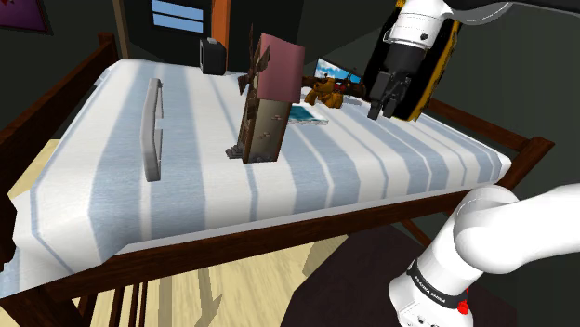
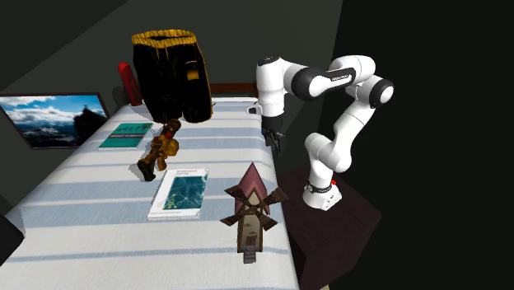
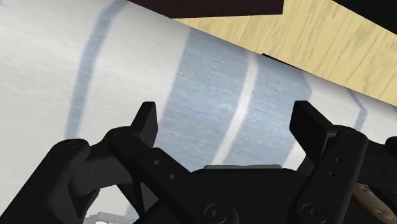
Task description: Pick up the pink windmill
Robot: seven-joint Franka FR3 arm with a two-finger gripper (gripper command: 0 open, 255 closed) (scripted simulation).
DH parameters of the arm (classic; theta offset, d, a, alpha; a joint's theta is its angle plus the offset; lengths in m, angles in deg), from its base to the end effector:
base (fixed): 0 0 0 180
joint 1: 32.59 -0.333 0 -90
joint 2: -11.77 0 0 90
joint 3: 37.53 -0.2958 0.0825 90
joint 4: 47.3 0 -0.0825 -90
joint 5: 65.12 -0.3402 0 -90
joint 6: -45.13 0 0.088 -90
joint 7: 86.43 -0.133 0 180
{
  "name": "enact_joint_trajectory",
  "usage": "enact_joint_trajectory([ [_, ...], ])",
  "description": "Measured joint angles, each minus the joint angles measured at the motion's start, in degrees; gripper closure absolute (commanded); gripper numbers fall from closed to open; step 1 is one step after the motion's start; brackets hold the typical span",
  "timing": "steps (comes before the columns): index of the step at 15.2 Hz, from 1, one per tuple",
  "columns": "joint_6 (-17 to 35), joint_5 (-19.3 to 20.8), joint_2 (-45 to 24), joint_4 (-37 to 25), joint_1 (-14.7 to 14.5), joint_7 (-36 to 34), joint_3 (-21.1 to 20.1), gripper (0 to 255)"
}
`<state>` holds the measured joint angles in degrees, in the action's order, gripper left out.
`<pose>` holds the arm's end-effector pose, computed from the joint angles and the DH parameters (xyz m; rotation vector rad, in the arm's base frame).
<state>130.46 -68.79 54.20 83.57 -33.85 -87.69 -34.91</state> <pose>0.2799 -0.0014 0.5615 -3.0456 0.0448 0.0842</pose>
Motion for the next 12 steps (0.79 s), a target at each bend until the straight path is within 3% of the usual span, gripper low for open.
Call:
enact_joint_trajectory([
  [6,2.3,-1.7,-4.5,-4.9,-1.0,-4.1,-3.6,0],
  [12,4.0,-2.5,-12.9,-15.5,-2.0,-10.3,-8.8,0],
])
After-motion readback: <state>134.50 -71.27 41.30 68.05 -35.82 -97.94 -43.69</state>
